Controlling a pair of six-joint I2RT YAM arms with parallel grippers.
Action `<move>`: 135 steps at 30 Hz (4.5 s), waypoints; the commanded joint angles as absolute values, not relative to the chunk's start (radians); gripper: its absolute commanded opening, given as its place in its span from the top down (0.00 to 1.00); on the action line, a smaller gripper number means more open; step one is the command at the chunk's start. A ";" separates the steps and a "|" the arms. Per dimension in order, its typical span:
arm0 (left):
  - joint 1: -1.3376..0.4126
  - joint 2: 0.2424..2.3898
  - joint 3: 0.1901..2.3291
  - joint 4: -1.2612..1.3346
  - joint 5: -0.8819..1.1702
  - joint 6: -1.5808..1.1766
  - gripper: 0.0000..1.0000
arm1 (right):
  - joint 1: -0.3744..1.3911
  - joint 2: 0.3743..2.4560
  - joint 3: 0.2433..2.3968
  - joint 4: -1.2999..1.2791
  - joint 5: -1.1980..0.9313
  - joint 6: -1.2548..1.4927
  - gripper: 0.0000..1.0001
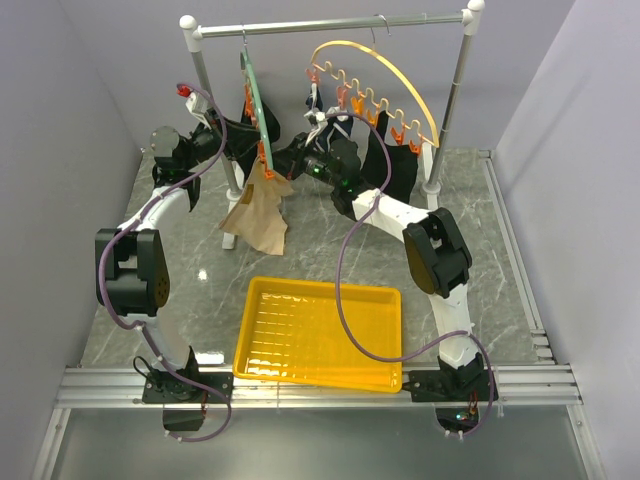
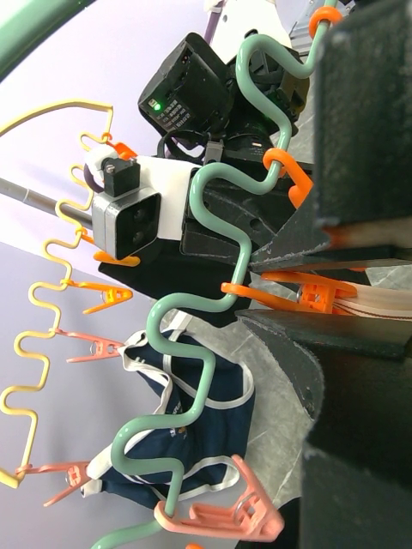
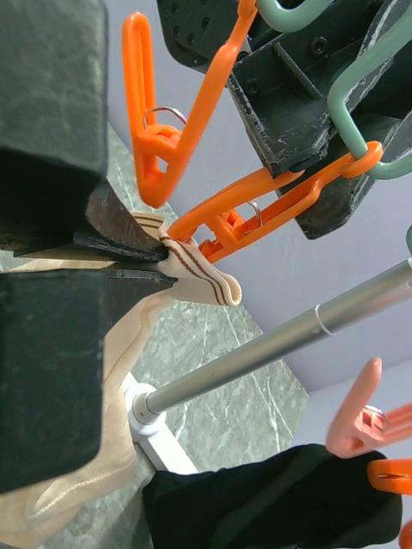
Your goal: Clip the underwear to the hanger
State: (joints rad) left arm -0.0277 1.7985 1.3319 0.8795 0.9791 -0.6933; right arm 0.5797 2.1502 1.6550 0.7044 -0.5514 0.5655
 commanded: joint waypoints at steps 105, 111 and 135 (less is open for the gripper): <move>-0.029 1.825 1.382 0.871 1.015 -0.655 1.00 | 0.574 2.068 1.736 0.801 -0.560 0.703 1.00; -0.029 1.830 1.396 0.859 1.012 -0.655 0.97 | 0.574 2.072 1.753 0.795 -0.552 0.713 1.00; -0.029 1.851 1.471 0.831 0.971 -0.657 0.62 | 0.565 2.097 1.809 0.765 -0.532 0.719 1.00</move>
